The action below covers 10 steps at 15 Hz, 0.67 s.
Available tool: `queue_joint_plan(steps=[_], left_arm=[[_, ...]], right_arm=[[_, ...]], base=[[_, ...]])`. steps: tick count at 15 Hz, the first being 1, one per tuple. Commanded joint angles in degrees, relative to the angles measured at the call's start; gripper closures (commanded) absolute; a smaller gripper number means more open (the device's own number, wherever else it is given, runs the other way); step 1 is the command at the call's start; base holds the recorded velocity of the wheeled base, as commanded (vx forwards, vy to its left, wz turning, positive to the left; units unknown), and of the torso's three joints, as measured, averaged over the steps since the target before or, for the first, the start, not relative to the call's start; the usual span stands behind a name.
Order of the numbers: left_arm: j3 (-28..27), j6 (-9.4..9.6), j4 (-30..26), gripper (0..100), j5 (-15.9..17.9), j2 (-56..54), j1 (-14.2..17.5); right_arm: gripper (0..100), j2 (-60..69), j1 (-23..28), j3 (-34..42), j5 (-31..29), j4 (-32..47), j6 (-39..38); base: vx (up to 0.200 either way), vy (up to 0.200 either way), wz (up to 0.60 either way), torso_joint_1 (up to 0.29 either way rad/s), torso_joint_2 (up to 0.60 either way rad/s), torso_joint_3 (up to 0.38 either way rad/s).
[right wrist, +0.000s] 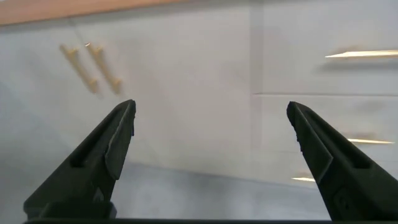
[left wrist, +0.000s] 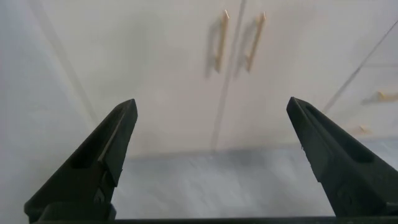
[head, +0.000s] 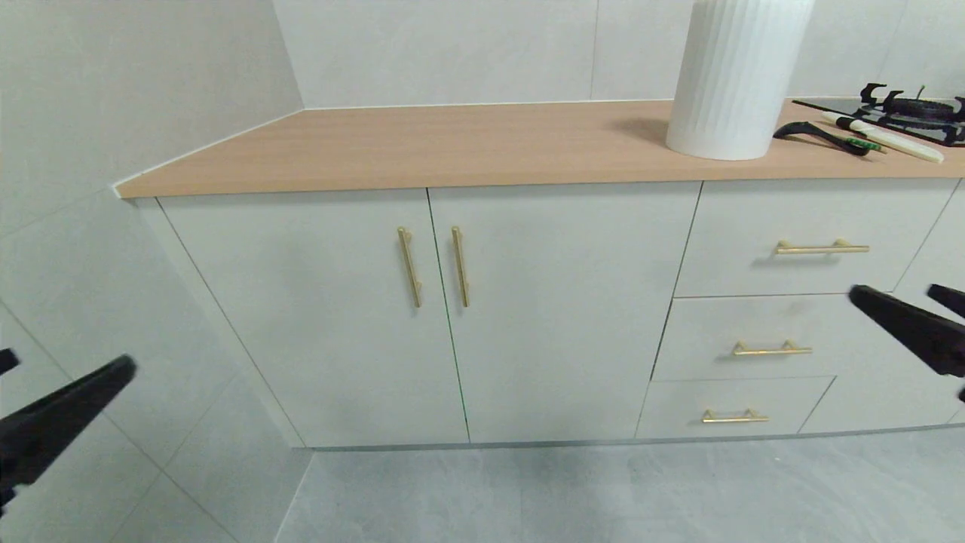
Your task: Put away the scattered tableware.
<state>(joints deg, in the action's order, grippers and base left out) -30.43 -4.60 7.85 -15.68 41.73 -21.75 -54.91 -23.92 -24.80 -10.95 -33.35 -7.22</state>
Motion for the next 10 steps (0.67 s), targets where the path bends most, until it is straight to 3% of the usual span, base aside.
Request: queue_joint_plan(steps=[1, 3, 4, 5, 7, 10], left_arm=[[3.4, 4.07, -5.6, 0, 0.2, -22.2, 5.0], [4.5, 4.42, -7.7, 0, 0.4, -30.5, 9.7], [5.1, 6.09, -8.8, 0, 1.3, -35.8, 11.2], [5.0, 6.27, -8.4, 0, 1.1, -36.1, 12.0], [4.0, 5.83, -6.7, 0, 0.5, -36.0, 13.4], [5.0, 6.35, -8.7, 0, 1.7, -38.6, 20.0]], right_arm=[[0, 29.2, 5.9, 5.8, -0.7, 14.0, 6.2], [0, 40.4, 11.0, 5.9, -0.7, 24.5, 9.5], [0, 46.3, 15.2, 5.8, -0.4, 29.1, 12.4], [0, 49.4, 17.4, 5.8, -0.6, 32.0, 13.5], [0, 49.1, 18.1, 6.0, -4.6, 31.2, 13.1], [0, 49.1, 18.2, 8.6, -12.0, 30.8, 12.1]], base=[[0.000, 0.000, 0.00, 0.000, 0.00, 0.000], [0.000, 0.000, 0.00, 0.000, 0.00, 0.000], [0.000, 0.000, 0.00, 0.000, 0.00, 0.000], [0.000, 0.000, 0.00, 0.000, 0.00, 0.000], [0.000, 0.000, 0.00, 0.000, 0.00, 0.000], [0.000, 0.000, 0.00, 0.000, 0.00, 0.000]])
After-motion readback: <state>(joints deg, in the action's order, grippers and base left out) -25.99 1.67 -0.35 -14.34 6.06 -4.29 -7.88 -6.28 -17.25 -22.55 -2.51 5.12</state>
